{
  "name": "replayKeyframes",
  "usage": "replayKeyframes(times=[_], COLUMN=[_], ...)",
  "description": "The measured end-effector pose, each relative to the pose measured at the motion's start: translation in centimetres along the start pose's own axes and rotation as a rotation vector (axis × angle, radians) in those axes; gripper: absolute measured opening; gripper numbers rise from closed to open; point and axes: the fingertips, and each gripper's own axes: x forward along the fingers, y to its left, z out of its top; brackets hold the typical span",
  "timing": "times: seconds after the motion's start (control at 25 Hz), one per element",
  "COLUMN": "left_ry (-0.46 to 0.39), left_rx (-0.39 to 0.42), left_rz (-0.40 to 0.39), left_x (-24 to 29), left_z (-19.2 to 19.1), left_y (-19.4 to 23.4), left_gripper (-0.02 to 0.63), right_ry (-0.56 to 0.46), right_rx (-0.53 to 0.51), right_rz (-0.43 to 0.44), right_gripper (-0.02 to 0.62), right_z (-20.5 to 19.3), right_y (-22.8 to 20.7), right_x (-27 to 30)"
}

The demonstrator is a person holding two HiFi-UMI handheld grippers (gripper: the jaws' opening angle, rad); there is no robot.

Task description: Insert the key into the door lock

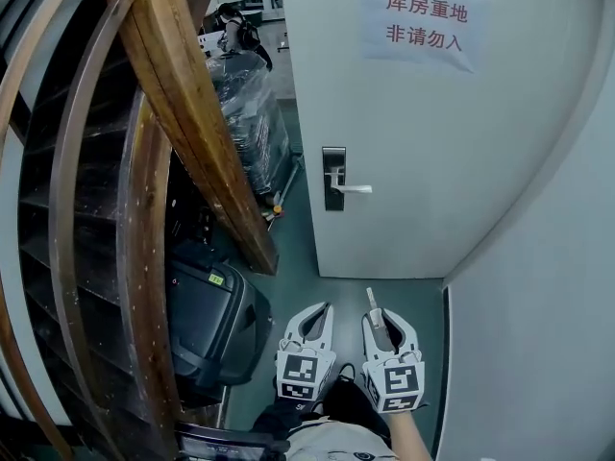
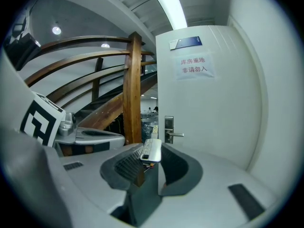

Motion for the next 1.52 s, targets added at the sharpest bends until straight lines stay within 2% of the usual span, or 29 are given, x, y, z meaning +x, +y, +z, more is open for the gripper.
replayKeyframes(times=[0.36,0.72,1.0,1.52], left_ry=[0.009,0.045,0.058,0.057], left_rx=[0.004,-0.009,-0.034,-0.064], left_rz=[0.062,0.104,0.113,0.106], left_x=[6.9,10.2,12.0,16.0], left_z=[0.5,-1.3,-3.9,-10.7], left_y=[1.6,4.0,6.8,12.8], left_gripper=[0.005,0.005,0.005,0.005], right_ry=[0.022,0.074,0.119,0.12], right_rx=[-0.017,-0.003,-0.024,-0.05], right_rz=[0.067,0.089,0.082,0.033], right_gripper=[0.12,0.12,0.119,0.12], right_z=[0.3,-1.7,-3.9,-7.6], right_y=[-4.0,-5.1,-4.8,-5.3], right_x=[6.3,11.9,16.6,27.4])
